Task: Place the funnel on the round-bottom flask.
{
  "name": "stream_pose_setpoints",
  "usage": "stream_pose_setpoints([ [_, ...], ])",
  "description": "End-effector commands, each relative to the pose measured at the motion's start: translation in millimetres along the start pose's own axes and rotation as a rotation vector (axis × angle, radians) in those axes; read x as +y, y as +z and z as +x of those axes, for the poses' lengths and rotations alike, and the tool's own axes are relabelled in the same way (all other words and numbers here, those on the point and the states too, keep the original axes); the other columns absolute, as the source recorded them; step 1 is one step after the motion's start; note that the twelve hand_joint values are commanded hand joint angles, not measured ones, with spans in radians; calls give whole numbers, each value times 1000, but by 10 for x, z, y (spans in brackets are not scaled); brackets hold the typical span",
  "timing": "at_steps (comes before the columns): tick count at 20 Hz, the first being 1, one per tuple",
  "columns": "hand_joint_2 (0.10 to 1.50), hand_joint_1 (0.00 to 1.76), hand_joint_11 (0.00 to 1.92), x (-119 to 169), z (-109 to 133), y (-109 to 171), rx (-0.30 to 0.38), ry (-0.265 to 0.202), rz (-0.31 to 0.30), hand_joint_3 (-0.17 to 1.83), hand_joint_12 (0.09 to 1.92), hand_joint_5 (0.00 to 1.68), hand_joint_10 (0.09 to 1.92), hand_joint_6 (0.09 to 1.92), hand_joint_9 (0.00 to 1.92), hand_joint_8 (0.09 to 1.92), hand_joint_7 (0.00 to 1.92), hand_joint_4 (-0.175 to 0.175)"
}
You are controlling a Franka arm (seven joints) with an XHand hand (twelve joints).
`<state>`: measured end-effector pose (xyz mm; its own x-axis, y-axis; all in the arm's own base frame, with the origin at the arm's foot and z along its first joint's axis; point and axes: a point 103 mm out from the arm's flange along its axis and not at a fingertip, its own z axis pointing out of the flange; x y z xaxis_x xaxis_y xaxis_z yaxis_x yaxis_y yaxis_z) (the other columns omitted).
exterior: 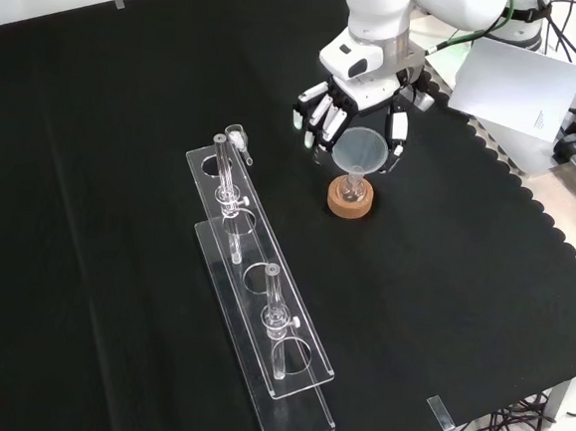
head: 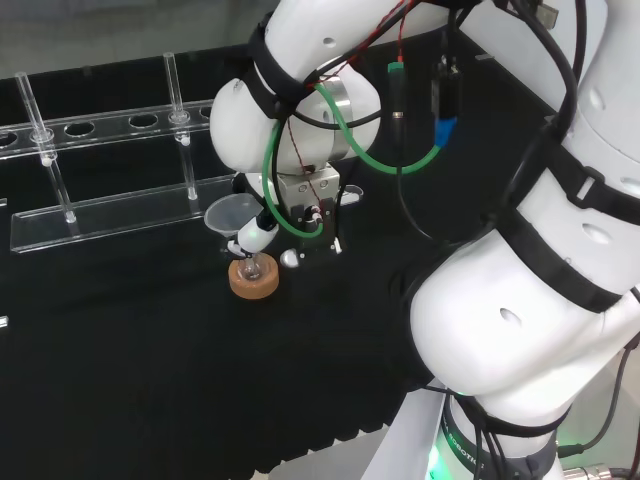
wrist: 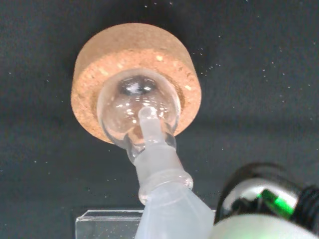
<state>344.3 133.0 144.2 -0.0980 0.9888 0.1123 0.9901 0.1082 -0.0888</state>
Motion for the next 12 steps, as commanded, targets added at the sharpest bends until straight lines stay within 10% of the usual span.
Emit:
stream_pose_setpoints([
  [1,473,869,0,29,35,-14,5,-3,-6,724,1219,765,435,226,683,278,1081,53],
  [12,481,842,0,-60,-93,-70,15,6,3,709,1175,742,440,226,671,279,1066,51],
])
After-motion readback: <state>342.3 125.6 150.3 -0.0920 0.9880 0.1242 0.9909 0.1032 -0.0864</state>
